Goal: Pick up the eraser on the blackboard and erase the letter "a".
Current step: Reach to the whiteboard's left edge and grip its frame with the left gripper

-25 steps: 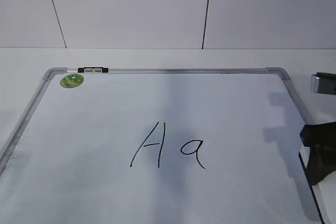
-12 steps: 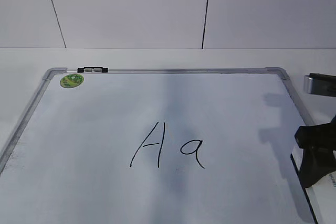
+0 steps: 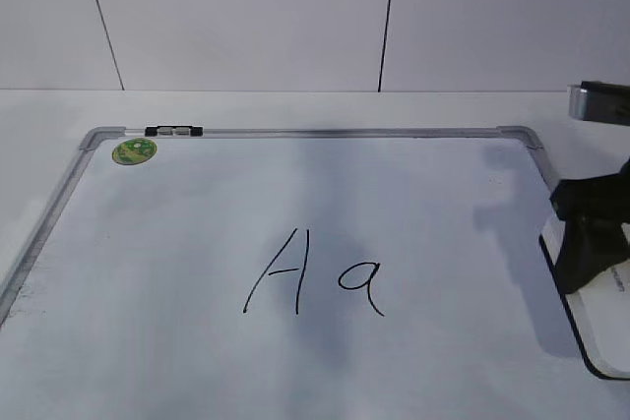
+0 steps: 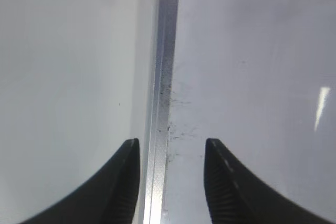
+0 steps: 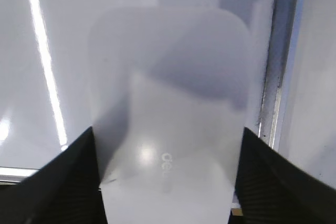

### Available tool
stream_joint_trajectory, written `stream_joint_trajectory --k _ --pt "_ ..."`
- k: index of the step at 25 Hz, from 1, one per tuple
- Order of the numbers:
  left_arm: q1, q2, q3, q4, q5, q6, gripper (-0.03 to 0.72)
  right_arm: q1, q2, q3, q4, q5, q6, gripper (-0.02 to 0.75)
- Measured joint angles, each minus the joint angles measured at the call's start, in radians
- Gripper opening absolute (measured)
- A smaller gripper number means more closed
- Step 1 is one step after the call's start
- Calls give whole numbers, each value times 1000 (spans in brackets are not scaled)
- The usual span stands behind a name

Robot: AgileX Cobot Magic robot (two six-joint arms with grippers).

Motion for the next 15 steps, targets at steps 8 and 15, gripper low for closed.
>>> stream_joint_trajectory --k 8,15 --pt "0 132 0 21 -89 0 309 0 0 -44 -2 8 -1 538" --pt "0 233 0 22 -118 0 309 0 0 -44 -2 10 -2 538"
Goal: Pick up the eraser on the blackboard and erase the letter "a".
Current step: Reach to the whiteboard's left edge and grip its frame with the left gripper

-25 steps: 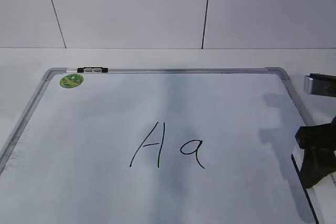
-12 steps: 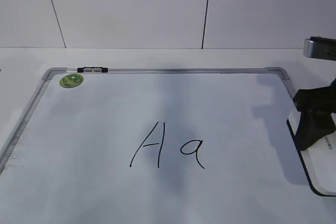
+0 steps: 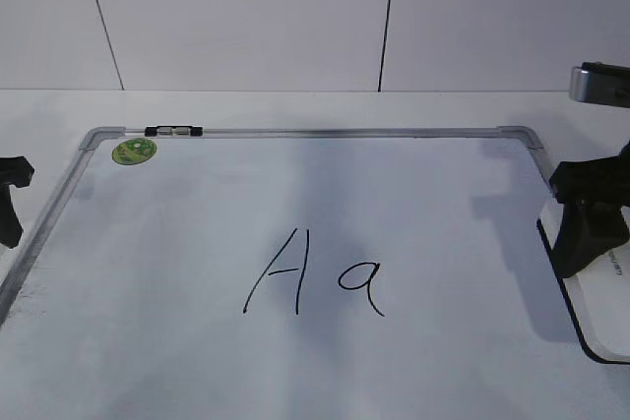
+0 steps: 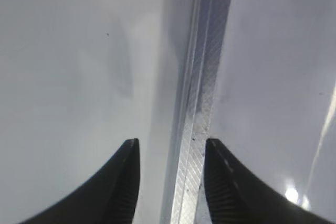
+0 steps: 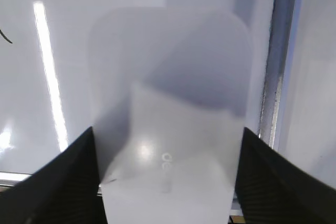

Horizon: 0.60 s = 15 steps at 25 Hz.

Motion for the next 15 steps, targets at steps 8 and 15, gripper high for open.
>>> stream_joint_trajectory --k 8,15 --pt "0 63 -2 0 -36 7 307 0 0 -2 4 0 -3 538" --pt "-18 75 -2 2 -55 34 307 0 1 -2 18 0 -11 538"
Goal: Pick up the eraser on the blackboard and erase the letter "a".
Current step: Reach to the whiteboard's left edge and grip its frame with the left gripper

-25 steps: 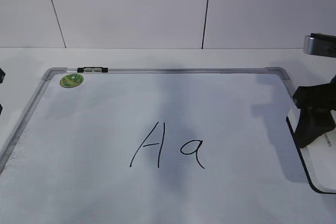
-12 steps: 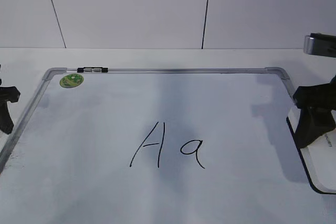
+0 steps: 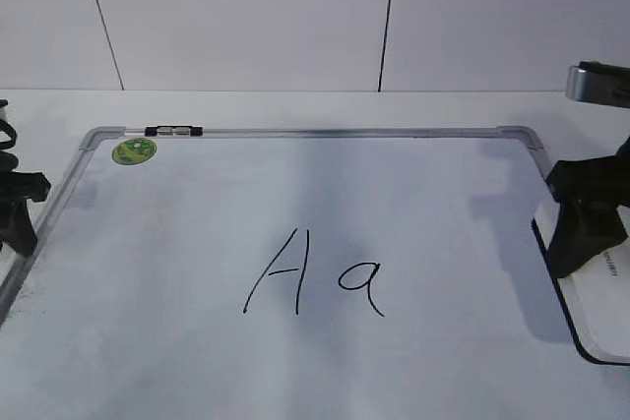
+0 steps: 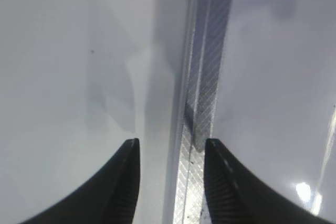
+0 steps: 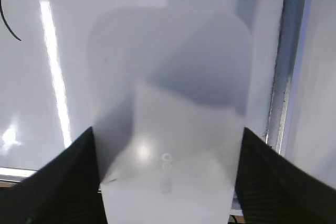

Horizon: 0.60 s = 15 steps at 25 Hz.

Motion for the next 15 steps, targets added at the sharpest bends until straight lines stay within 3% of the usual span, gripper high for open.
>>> stream_joint_trajectory --k 6,15 --pt "-36 18 0 31 -5 4 307 0 0 0 10 2 -9 538" --pt "-38 29 0 34 -7 4 306 0 0 0 16 4 -13 538"
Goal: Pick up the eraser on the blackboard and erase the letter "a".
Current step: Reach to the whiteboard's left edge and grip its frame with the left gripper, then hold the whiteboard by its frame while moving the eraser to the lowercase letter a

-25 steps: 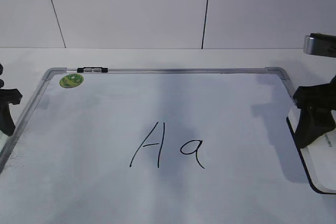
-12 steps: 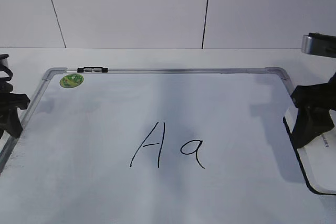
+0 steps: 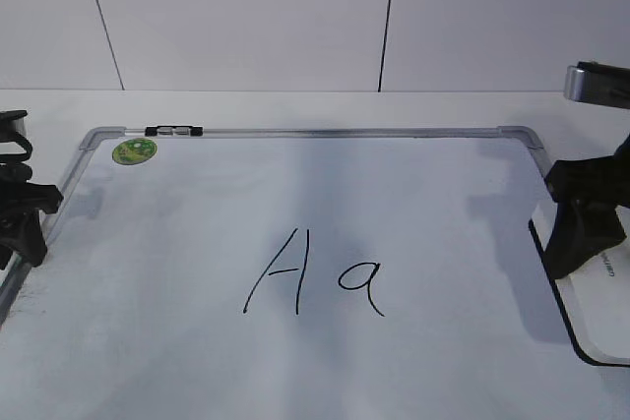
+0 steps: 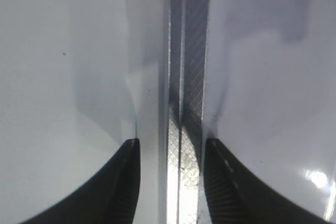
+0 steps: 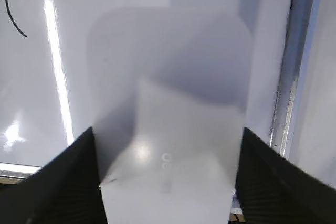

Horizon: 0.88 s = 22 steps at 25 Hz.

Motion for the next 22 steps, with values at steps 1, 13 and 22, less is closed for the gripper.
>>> stream_joint_trajectory --k 1,13,22 --pt "0 0 0 0 0 0 306 0 0 0 0 0 0 538" --pt "0 0 -12 0 9 0 300 0 0 0 2 0 -2 538" --pt "0 0 -46 9 37 0 300 0 0 0 2 0 -2 538"
